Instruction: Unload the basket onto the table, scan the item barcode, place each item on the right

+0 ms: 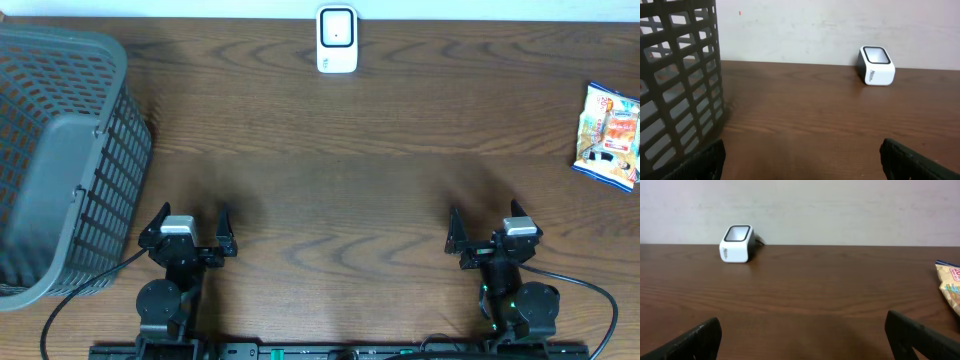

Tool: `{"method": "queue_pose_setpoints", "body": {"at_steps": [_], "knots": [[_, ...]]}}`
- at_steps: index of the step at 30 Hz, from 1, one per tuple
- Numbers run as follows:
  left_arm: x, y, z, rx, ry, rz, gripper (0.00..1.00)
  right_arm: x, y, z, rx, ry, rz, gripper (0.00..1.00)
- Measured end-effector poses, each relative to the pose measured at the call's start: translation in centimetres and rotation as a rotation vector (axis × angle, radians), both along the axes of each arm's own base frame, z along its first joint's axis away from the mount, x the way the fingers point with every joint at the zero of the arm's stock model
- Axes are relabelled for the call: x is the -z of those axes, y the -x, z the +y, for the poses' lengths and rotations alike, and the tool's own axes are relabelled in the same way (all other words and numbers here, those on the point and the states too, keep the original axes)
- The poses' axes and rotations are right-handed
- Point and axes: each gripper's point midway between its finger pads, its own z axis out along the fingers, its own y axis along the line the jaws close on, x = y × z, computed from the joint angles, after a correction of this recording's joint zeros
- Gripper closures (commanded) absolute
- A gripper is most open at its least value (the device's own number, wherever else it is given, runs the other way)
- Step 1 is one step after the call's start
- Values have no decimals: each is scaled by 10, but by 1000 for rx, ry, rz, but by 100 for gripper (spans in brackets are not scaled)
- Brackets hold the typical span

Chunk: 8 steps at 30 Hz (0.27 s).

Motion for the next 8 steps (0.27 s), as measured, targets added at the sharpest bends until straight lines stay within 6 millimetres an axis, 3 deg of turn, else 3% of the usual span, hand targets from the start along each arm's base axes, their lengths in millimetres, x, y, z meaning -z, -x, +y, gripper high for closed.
{"method": "queue_pose_setpoints", "body": {"at_steps": [8], "knots": [[0, 0, 0, 0, 0, 0, 2, 0, 0, 0, 0, 0, 0, 1]]}}
